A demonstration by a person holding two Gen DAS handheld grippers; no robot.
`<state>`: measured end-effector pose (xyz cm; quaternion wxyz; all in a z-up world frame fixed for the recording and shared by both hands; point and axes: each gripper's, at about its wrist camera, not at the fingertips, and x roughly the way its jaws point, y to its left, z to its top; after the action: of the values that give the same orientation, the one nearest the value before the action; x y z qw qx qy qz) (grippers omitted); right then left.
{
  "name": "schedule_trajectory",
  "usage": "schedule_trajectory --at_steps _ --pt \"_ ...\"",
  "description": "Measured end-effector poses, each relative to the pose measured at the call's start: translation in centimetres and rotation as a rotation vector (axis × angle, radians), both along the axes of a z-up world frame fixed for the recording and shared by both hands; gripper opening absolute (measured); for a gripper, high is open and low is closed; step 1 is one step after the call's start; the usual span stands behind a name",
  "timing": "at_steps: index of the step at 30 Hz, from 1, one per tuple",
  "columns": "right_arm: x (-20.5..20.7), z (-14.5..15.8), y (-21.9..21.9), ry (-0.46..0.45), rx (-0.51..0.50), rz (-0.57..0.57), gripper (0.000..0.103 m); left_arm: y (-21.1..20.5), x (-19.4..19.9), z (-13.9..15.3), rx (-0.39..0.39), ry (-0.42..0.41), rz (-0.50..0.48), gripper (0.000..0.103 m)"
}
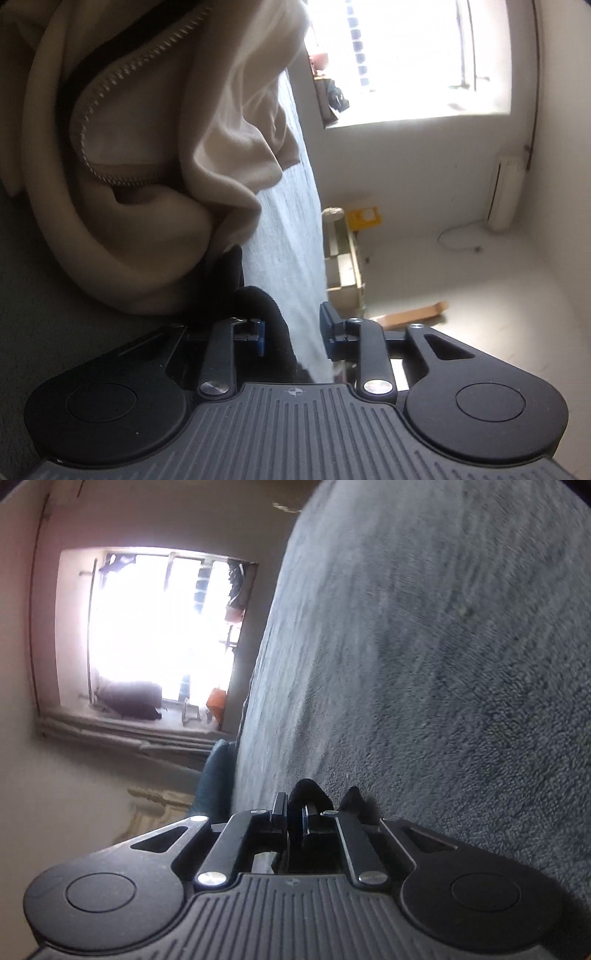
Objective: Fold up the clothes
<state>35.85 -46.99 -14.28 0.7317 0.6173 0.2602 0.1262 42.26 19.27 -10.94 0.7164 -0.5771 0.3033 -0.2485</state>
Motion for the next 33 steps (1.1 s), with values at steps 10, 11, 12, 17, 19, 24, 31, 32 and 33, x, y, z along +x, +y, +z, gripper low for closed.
schedule_trajectory --at_steps 10,11,12,17,19,24,31,32,33 --pt "0.5 0.3 -1.2 0.108 0.068 0.037 0.06 2.1 -2.1 1.8 -0.038 0.113 0.1 0.062" --pt "0.3 1.0 -1.0 0.135 0.023 0.046 0.064 2.2 -2.5 2.7 -0.007 0.118 0.097 0.062" --pt "0.1 1.7 -0.8 0.162 -0.022 0.056 0.066 2.3 -3.0 3.6 0.031 0.123 0.1 0.062" --pt "-1.6 5.2 0.0 0.273 -0.237 0.095 0.078 4.3 -6.4 8.4 0.17 0.09 0.126 0.063" --pt "-3.7 6.6 0.1 0.258 -0.27 0.099 0.078 6.2 -8.1 10.2 0.229 0.072 0.138 0.064" --pt "-10.8 9.2 0.5 0.2 -0.275 0.137 0.079 8.1 -14.6 11.7 0.421 0.044 0.076 0.064" --pt "-20.5 7.6 2.9 0.208 -0.116 0.159 0.08 4.4 -20.8 6.9 0.242 0.064 -0.033 0.064" --pt "-21.2 6.9 3.4 0.215 -0.095 0.159 0.08 3.5 -21.0 6.1 0.215 0.069 -0.043 0.064" --pt "-21.7 6.3 3.9 0.222 -0.078 0.157 0.08 2.6 -21.2 5.3 0.189 0.074 -0.051 0.064"
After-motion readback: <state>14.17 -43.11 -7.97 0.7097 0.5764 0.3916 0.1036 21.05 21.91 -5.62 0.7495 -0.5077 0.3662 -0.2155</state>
